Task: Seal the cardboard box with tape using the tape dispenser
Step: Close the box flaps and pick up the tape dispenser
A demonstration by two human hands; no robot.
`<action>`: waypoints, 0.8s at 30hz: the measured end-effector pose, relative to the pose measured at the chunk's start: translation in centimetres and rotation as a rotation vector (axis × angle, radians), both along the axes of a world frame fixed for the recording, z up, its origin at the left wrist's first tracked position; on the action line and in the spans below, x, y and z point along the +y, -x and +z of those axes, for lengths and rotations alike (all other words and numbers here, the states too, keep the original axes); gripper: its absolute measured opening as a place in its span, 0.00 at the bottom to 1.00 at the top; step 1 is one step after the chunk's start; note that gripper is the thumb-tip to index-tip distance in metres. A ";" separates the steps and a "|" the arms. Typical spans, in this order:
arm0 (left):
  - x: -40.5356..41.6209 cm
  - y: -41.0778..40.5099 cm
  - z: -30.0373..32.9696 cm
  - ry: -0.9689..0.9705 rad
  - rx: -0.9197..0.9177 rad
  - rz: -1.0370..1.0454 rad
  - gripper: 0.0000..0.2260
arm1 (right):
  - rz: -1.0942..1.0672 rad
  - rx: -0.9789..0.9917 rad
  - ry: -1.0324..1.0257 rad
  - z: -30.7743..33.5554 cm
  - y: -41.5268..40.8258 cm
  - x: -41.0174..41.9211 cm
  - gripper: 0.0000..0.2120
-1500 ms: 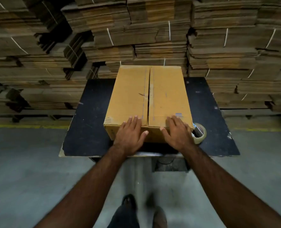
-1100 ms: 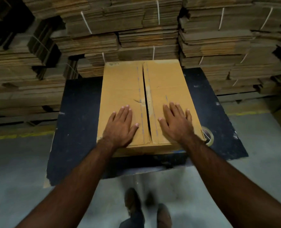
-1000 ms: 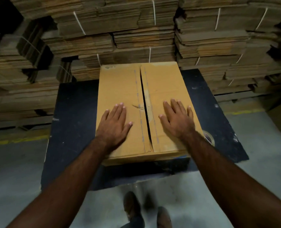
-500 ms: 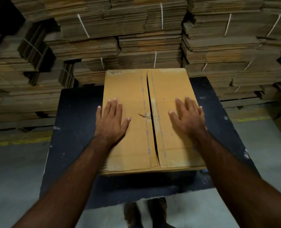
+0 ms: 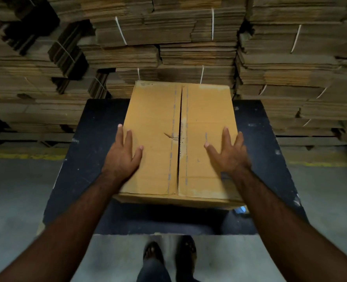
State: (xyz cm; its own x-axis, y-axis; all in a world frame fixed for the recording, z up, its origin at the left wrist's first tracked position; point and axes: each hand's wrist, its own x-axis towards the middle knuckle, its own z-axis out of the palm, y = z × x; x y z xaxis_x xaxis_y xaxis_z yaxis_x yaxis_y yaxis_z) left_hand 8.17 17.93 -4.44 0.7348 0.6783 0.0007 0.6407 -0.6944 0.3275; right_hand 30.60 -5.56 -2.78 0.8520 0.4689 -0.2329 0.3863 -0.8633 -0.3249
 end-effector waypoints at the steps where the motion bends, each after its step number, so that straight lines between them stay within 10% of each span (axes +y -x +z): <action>1: 0.0 -0.1 0.2 0.010 -0.006 0.008 0.32 | -0.003 -0.011 0.013 0.0 0.1 0.3 0.43; 9: 0.2 -1.9 1.4 0.245 -0.090 0.250 0.33 | -0.022 0.123 -0.098 -0.3 -1.4 0.5 0.54; 14: 0.2 -0.2 4.4 0.505 -0.321 0.524 0.28 | 0.121 0.239 -0.311 2.3 -3.4 2.8 0.41; 24: -9.2 6.3 7.8 1.145 -0.307 0.753 0.20 | 0.491 -0.004 -0.031 3.6 -4.5 17.6 0.33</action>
State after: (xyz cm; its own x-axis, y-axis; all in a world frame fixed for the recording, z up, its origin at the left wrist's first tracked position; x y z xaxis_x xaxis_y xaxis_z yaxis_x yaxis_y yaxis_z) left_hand 1.89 8.72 3.38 0.2714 0.6375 -0.7210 0.5352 0.5227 0.6636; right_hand 35.09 12.03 0.82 0.5294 0.8221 -0.2097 0.7464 -0.5688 -0.3455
